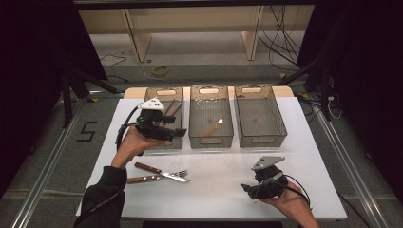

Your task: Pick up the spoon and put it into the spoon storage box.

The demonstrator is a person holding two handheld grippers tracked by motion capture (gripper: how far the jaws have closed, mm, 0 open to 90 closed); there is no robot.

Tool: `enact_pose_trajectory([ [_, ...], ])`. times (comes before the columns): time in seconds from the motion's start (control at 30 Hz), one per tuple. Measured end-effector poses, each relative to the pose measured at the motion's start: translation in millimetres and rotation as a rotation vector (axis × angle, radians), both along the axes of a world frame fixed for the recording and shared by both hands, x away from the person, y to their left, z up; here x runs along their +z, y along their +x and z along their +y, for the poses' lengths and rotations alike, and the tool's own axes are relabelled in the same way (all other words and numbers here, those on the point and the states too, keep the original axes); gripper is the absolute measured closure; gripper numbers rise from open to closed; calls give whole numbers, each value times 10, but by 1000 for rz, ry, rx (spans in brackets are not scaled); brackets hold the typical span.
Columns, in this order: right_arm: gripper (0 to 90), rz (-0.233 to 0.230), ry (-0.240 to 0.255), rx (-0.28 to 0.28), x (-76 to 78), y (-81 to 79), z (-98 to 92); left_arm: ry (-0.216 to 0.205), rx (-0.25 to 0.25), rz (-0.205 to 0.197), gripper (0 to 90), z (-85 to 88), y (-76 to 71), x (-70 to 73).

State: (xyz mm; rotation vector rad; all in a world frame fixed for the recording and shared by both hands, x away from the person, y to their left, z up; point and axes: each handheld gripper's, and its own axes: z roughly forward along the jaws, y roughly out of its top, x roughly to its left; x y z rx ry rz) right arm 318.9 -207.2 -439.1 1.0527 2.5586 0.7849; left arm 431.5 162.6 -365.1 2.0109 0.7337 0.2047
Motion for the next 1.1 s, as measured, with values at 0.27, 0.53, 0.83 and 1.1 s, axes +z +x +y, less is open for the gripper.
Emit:
enact_pose_trajectory([
  [0.27, 315, 1, -2, 2, -11, -3, 11, 140, -22, 12, 272, 194, -132, -133],
  [0.53, 315, 0, -4, 3, -12, -6, 6, 295, -57, 43, 265, 292, -247, -270],
  [0.83, 315, 4, -10, 9, -24, -8, 19, 395, -71, 90, 267, 400, -260, -403],
  [1.1, 315, 6, -10, 10, -26, -10, 20, 484, -71, 129, 277, 426, -212, -553],
])
